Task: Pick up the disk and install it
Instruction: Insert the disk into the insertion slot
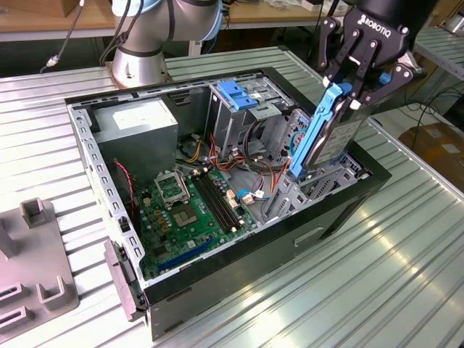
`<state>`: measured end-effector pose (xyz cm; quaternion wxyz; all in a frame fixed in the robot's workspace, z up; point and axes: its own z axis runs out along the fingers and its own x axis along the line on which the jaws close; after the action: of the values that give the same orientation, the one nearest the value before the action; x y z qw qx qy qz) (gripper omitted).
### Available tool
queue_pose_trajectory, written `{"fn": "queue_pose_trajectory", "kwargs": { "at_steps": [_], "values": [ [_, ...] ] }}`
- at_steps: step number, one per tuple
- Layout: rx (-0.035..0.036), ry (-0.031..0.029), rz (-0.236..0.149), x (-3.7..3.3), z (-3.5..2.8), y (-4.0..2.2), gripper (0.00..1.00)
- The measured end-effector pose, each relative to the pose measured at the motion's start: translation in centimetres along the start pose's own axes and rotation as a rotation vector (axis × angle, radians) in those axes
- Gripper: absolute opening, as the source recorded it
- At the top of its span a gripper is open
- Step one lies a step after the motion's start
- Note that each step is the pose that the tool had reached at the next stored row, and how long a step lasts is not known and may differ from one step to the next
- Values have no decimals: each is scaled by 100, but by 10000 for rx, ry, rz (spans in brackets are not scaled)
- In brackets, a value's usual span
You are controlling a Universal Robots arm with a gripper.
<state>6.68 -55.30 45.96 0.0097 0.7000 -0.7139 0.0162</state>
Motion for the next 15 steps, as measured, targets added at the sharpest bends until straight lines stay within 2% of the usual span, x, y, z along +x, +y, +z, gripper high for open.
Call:
{"fn": "queue_pose_trajectory", "kwargs": {
  "at_steps": [9,15],
  "values": [
    [3,2,49,-7,63,-12,37],
    [3,1,49,-11,165,-12,37]
  ]
}}
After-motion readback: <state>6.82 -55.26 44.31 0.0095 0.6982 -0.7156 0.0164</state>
